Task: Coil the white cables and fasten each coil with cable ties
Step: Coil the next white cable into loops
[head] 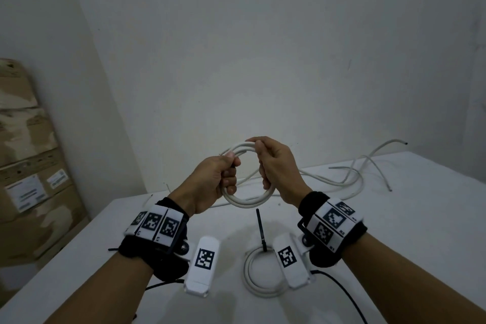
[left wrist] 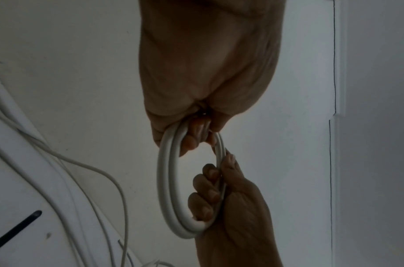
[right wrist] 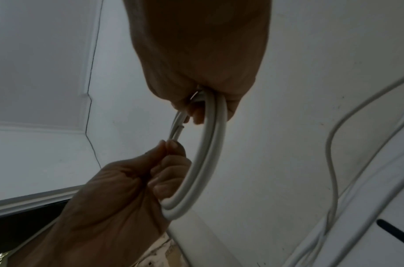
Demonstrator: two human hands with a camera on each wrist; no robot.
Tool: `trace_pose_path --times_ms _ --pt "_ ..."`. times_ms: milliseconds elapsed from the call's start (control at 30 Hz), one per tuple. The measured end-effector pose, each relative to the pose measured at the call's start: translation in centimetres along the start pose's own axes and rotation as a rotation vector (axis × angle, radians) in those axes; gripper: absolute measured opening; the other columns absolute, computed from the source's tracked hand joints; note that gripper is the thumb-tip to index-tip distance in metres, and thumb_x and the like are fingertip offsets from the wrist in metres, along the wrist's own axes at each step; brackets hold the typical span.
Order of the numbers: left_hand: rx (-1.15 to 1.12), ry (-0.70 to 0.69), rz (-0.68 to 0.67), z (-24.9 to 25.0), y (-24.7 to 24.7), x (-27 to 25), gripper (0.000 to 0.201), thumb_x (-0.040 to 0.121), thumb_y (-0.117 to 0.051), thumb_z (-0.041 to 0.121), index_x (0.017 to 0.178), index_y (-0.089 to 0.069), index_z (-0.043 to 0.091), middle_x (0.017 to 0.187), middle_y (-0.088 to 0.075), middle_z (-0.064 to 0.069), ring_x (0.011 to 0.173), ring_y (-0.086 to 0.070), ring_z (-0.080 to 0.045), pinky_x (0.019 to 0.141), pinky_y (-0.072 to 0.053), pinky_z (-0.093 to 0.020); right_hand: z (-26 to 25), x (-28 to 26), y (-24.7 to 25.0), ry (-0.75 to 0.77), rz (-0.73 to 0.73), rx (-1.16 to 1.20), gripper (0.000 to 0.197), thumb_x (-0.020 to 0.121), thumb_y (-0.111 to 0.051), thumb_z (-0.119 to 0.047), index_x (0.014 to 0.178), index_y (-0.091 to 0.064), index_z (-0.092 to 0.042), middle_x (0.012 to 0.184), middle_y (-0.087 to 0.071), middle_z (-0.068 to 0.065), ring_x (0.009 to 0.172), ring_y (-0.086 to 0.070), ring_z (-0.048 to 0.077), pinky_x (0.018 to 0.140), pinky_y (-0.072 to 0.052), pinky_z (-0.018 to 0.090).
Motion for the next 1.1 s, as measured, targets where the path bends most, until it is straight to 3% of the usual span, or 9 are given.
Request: trace_pose_path --times_ms 133,267,367,500,600,700,833,1000,1100 --pt "-0.07 0.015 0.022 -0.4 -0.1 -0.1 0.031 0.103 -0.038 0.028 0.09 -0.056 0.006 0.054 -0.032 0.004 0.044 -0.031 -0.008 0.044 -0.035 -0.023 -0.1 0.2 0.2 0.038 -0.023 -0.051 0.022 0.099 -0.045 -0.019 0.103 -0.067 -0.018 0.052 -0.037 0.001 0.035 -0.033 0.013 0.034 -0.035 0.022" --pt "-0.225 0.087 -0.002 -0.4 -0.2 0.1 0.052 0.1 -0.031 0.048 0.098 -0.059 0.004 0.054 -0.032 0.001 0.044 -0.032 -0.012 0.045 -0.034 -0.025 -0.3 0.1 0.4 0.057 -0.057 -0.038 0.022 0.099 -0.045 -0.018 0.105 -0.066 -0.017 0.058 -0.041 0.001 0.033 -0.032 0.014 0.032 -0.033 0.02" --pt "-0.201 0.095 0.011 -0.5 -0.2 0.1 0.048 0.102 -0.03 0.038 0.096 -0.062 0.002 0.051 -0.031 0.002 0.041 -0.031 -0.012 0.043 -0.033 -0.024 -0.4 0.0 0.4 0.058 -0.108 -0.042 0.026 0.1 -0.043 -0.019 0.115 -0.064 -0.025 0.057 -0.041 -0.008 0.036 -0.031 0.014 0.033 -0.034 0.021" --pt "-0.173 0.086 0.028 -0.2 -0.2 -0.1 0.043 0.101 -0.03 0.025 0.09 -0.063 0.0 0.05 -0.03 0.001 0.041 -0.03 -0.012 0.042 -0.033 -0.024 -1.2 -0.5 0.2 0.128 -0.137 -0.202 0.027 0.099 -0.045 -0.02 0.12 -0.061 -0.025 0.061 -0.045 -0.001 0.035 -0.038 0.008 0.035 -0.041 0.023" --pt "-0.154 0.098 0.033 -0.1 0.0 -0.2 0.042 0.101 -0.03 0.024 0.087 -0.061 0.0 0.05 -0.029 0.002 0.041 -0.029 -0.012 0.041 -0.032 -0.024 -1.8 -0.6 -0.4 0.24 -0.152 -0.432 0.029 0.097 -0.05 -0.024 0.125 -0.057 -0.021 0.082 -0.05 0.003 0.054 -0.05 0.005 0.049 -0.049 0.028" --pt "-0.069 0.106 0.033 0.0 0.1 -0.6 0.041 0.101 -0.031 0.026 0.083 -0.06 0.003 0.051 -0.028 0.003 0.042 -0.027 -0.011 0.042 -0.03 -0.024 -2.4 -0.5 -0.9 0.392 -0.154 -0.751 0.026 0.097 -0.049 -0.026 0.116 -0.057 -0.011 0.09 -0.053 0.006 0.073 -0.052 0.02 0.067 -0.042 0.03" --pt "0.065 0.103 0.012 0.1 0.0 -1.5 0.039 0.103 -0.033 0.029 0.077 -0.054 0.008 0.054 -0.029 0.003 0.044 -0.028 -0.01 0.044 -0.031 -0.023 -2.6 -1.1 -2.8 0.462 -0.303 -1.031 0.031 0.1 -0.04 -0.029 0.124 -0.052 -0.013 0.11 -0.054 0.005 0.078 -0.057 0.028 0.063 -0.038 0.03" --pt "0.149 0.077 0.001 0.4 0.2 -2.5 0.039 0.103 -0.032 0.028 0.088 -0.058 0.003 0.056 -0.034 0.001 0.047 -0.035 -0.012 0.048 -0.039 -0.027 -2.7 -1.3 -3.9 0.441 -0.395 -1.075 0.018 0.099 -0.038 -0.013 0.11 -0.052 -0.01 0.108 -0.056 0.008 0.08 -0.057 0.029 0.066 -0.041 0.033" --pt "0.281 0.049 0.006 1.1 1.2 -3.0 0.039 0.103 -0.033 0.023 0.098 -0.061 -0.004 0.064 -0.052 -0.008 0.052 -0.052 -0.019 0.057 -0.054 -0.036 -2.6 -1.7 -4.8 0.412 -0.462 -1.037 0.015 0.098 -0.038 -0.011 0.104 -0.053 -0.011 0.106 -0.056 0.007 0.083 -0.056 0.028 0.071 -0.044 0.035"
Point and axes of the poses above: each hand's wrist, its own x-axis towards the middle knuckle, its own y-axis out of the back of the hand, z = x × y, the point moved 7 cm from there along x, towards the middle knuckle
